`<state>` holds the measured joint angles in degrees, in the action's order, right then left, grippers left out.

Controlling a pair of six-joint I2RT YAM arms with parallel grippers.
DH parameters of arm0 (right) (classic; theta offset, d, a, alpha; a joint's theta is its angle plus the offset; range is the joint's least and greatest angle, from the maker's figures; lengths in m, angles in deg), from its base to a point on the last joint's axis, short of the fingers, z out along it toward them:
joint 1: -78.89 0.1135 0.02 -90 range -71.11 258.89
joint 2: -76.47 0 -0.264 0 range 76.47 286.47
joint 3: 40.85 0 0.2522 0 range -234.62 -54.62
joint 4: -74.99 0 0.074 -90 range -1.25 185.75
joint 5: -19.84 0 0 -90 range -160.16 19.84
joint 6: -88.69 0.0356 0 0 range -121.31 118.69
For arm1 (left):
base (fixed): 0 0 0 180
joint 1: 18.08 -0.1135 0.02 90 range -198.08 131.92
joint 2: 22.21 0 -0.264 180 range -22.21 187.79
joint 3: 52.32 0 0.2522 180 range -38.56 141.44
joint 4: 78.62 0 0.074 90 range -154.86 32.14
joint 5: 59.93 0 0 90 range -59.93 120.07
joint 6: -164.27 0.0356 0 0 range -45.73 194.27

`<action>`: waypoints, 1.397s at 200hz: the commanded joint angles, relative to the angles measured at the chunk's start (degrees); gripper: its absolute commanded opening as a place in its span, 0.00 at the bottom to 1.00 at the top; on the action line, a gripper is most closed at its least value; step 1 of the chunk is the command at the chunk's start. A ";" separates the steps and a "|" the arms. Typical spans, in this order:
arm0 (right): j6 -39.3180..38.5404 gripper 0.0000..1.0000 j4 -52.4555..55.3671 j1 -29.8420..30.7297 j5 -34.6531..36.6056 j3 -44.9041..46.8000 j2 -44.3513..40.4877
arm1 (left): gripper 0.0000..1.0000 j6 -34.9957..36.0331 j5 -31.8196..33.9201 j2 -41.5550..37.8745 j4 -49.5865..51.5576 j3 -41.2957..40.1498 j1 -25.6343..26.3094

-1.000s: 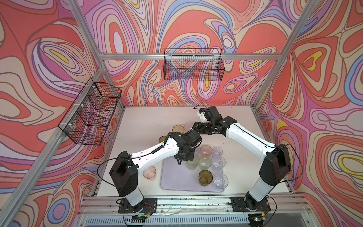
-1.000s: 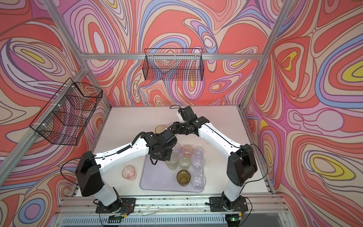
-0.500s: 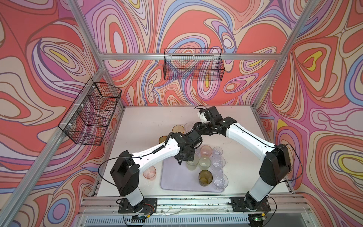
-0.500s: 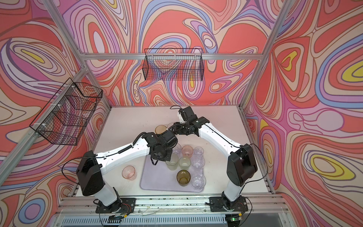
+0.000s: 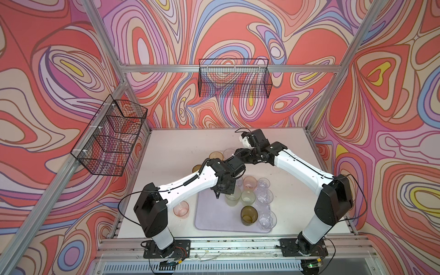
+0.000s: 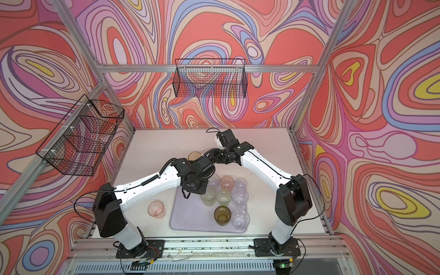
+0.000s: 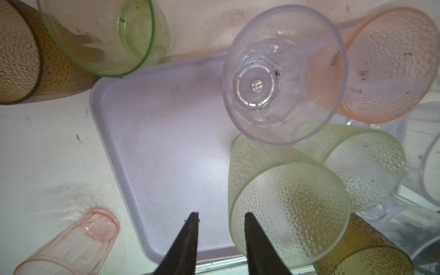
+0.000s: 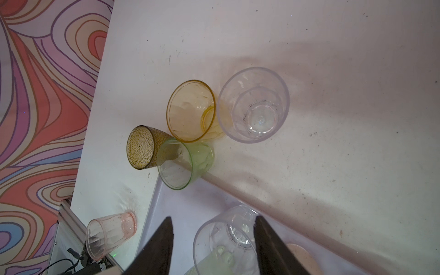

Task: Place the glasses into the tray
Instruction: Place the glass on the tray, then pick up the glass from the middle-left of the table.

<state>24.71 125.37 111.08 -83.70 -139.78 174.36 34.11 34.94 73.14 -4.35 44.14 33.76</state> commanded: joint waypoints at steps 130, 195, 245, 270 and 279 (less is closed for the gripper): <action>-1.33 0.57 0.94 -0.14 0.81 -0.74 -1.78 | 0.57 9.77 2.53 -4.69 11.22 11.51 -6.91; -2.07 0.56 1.85 -0.17 1.21 -0.99 -2.08 | 0.56 14.67 2.81 -4.38 12.08 14.76 -13.18; -2.16 0.57 1.97 -0.11 1.37 -1.06 -2.44 | 0.53 17.30 2.02 -4.04 11.49 16.01 -18.76; -2.18 0.57 2.14 -0.13 1.52 -1.07 -2.77 | 0.51 18.19 0.42 -3.69 10.71 15.06 -22.00; -2.20 0.57 2.31 -0.16 1.63 -1.06 -3.00 | 0.51 18.45 -0.21 -3.68 10.21 14.29 -23.22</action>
<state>23.16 126.90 111.10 -83.06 -139.78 173.57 50.70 36.49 69.80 5.18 58.96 13.04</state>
